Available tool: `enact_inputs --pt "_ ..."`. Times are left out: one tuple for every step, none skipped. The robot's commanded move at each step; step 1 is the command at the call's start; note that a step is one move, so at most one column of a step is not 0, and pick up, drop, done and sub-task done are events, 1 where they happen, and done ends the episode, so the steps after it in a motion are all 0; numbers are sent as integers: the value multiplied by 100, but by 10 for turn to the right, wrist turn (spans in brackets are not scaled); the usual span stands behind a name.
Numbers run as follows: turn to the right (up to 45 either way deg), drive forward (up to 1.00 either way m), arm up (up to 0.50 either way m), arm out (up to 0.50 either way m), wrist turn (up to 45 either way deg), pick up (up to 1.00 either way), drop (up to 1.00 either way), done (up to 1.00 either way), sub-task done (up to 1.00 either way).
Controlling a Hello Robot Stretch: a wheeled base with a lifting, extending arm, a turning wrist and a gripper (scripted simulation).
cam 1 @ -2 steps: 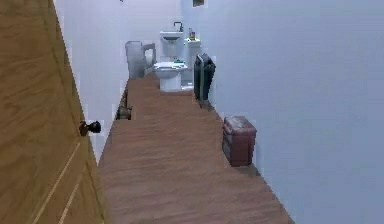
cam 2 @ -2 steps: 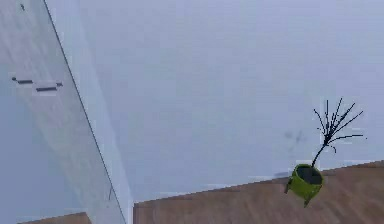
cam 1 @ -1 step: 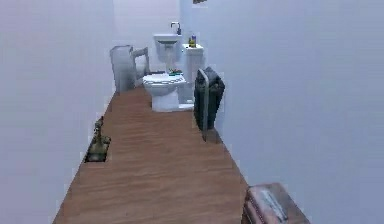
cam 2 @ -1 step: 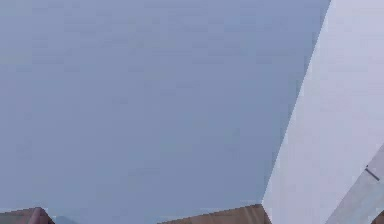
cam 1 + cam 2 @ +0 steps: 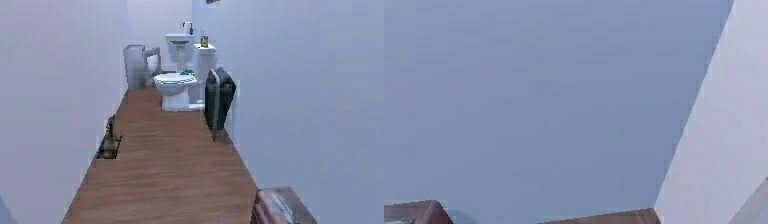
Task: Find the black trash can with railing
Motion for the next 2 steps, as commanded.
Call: enact_inputs --pt "0 100 0 0 0 0 0 0 0" --pt "-30 0 0 0 0 0 0 0 0"
